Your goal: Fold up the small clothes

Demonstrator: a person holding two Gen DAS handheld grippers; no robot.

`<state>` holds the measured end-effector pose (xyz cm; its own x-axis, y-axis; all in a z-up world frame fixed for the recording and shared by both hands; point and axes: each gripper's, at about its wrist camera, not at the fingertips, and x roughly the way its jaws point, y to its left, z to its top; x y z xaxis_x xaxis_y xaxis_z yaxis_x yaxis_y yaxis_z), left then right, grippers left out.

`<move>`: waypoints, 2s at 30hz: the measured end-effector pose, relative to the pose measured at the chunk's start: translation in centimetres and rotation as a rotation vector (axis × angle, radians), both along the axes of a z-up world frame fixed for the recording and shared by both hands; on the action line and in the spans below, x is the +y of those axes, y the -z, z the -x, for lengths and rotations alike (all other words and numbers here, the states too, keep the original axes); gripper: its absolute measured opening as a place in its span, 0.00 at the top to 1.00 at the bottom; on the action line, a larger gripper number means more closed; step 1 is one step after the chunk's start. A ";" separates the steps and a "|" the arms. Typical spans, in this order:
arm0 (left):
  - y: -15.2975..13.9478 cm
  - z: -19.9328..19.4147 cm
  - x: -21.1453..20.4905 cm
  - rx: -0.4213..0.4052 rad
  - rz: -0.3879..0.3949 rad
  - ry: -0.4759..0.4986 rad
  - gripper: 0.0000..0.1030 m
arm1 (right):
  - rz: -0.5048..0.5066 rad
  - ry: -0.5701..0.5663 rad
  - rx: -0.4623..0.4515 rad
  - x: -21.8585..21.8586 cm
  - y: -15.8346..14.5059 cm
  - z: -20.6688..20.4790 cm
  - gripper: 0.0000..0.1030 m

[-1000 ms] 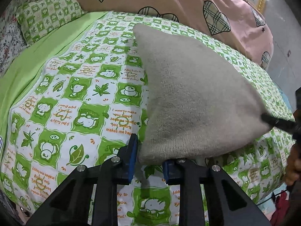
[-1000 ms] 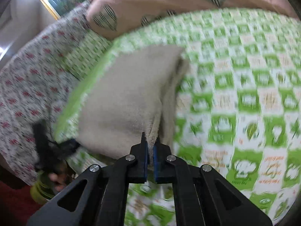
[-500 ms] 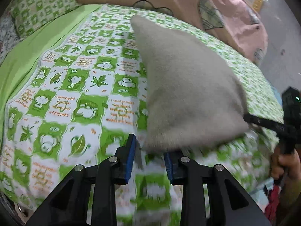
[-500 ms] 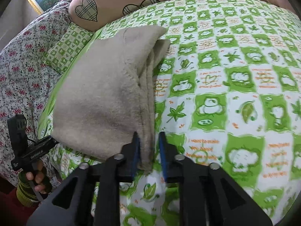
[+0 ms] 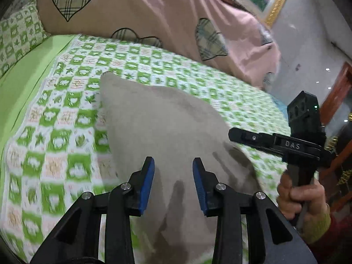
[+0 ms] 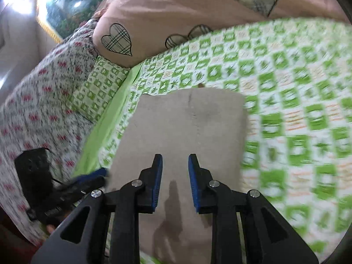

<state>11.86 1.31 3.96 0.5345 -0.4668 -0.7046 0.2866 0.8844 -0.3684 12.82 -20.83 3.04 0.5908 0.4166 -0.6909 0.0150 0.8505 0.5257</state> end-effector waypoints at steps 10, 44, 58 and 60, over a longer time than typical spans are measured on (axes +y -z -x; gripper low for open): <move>4.4 -3.3 0.4 0.081 -0.060 -0.028 0.80 | 0.136 0.035 0.098 -0.9 5.7 -5.5 0.92; 4.8 9.8 -1.3 0.074 -0.008 -0.046 0.68 | 0.261 -0.046 0.079 1.3 3.3 9.6 0.82; 5.1 9.9 -1.8 0.069 -0.060 -0.036 0.67 | 0.264 -0.055 0.072 0.7 4.6 10.4 0.82; 5.1 10.0 -1.9 0.070 -0.062 -0.035 0.66 | 0.259 -0.054 0.071 0.6 4.6 10.4 0.82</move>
<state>1.89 -0.55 -1.13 0.4980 -0.4028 -0.7680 0.2307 0.9152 -0.3304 2.39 -20.19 -1.52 0.5187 0.2500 -0.8176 -0.0052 0.9572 0.2893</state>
